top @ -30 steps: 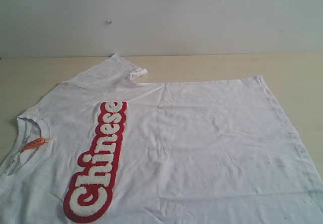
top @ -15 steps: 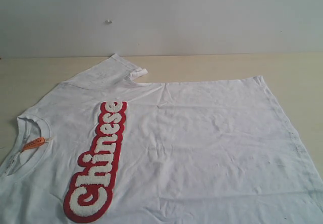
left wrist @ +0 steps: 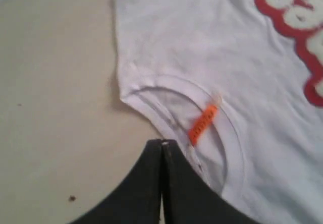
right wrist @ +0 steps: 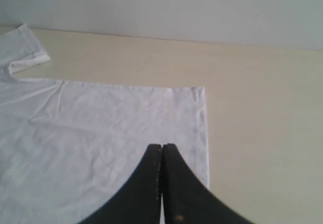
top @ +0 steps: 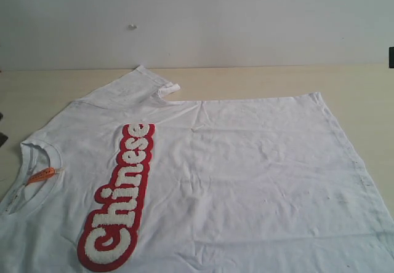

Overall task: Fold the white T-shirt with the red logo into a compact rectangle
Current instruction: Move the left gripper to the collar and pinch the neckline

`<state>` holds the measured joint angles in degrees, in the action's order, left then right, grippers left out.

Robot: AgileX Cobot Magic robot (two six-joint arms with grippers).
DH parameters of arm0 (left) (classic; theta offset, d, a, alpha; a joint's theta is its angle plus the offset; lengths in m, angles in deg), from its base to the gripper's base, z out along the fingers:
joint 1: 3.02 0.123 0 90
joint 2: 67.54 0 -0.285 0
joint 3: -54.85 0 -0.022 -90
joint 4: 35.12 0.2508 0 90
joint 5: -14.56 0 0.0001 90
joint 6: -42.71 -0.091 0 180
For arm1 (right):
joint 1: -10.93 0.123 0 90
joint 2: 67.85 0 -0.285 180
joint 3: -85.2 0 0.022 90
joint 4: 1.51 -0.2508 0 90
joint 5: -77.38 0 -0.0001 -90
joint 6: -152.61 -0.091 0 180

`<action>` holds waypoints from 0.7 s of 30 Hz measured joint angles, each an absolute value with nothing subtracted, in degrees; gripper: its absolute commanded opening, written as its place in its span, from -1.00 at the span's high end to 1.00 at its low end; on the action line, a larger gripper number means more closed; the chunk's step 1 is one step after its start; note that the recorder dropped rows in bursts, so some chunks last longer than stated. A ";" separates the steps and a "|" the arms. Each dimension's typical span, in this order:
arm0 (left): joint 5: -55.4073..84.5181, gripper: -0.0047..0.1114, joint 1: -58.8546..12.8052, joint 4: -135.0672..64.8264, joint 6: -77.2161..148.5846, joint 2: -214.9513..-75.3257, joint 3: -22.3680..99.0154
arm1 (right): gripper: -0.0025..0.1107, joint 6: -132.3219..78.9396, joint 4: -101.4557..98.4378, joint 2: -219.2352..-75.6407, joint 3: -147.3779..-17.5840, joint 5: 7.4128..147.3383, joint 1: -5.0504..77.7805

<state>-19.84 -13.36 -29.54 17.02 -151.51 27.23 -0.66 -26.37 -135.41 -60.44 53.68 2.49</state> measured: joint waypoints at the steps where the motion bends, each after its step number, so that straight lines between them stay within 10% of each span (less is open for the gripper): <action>1: -22.60 0.92 -13.36 -32.17 12.00 -152.87 28.36 | 0.96 1.01 -27.61 -135.96 -60.44 53.58 2.49; 11: -39.87 0.91 -13.36 -37.34 -27.45 -164.09 31.34 | 0.96 10.84 -36.66 -138.34 -60.44 53.24 2.49; 13: -36.49 0.69 -13.36 -34.60 -30.61 -166.44 30.81 | 0.96 11.64 -37.75 -138.34 -60.44 53.24 2.49; 17: -29.65 -0.83 -13.36 -30.42 -31.63 -170.37 30.71 | 0.96 12.71 -38.54 -138.34 -60.44 53.59 2.49; 21: -26.38 -0.84 -13.36 -28.11 -31.63 -172.85 30.71 | 0.96 12.87 -38.77 -138.34 -60.44 54.08 2.49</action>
<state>-26.38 -13.36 -28.11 -31.63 -172.85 30.71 12.87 -38.77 -138.34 -60.44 54.08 2.49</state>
